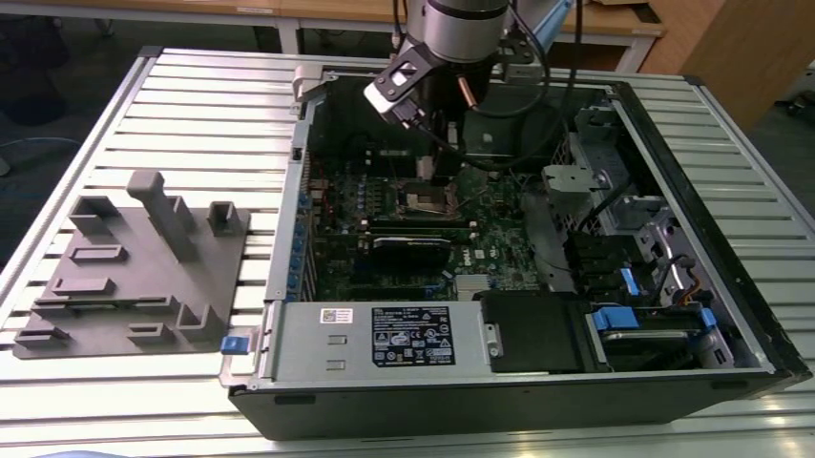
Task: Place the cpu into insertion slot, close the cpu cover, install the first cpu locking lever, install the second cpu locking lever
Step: 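Place the cpu into insertion slot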
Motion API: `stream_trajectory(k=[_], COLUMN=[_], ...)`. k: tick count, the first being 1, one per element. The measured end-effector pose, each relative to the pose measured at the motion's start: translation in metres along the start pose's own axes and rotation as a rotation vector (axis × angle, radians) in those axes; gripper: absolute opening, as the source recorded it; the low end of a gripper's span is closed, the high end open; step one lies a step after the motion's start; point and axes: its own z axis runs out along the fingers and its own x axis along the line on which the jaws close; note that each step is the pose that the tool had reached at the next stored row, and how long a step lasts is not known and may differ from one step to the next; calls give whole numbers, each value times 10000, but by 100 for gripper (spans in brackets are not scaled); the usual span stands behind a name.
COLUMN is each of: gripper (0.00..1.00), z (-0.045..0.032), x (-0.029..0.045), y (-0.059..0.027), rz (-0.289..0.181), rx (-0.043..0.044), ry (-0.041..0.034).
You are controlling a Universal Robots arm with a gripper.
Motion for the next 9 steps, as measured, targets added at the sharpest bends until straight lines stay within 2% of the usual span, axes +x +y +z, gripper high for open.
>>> stream_trajectory(k=[9], gripper=[54], z=[70], x=[45], y=[-16], rz=[-43], rx=[1], ry=[0])
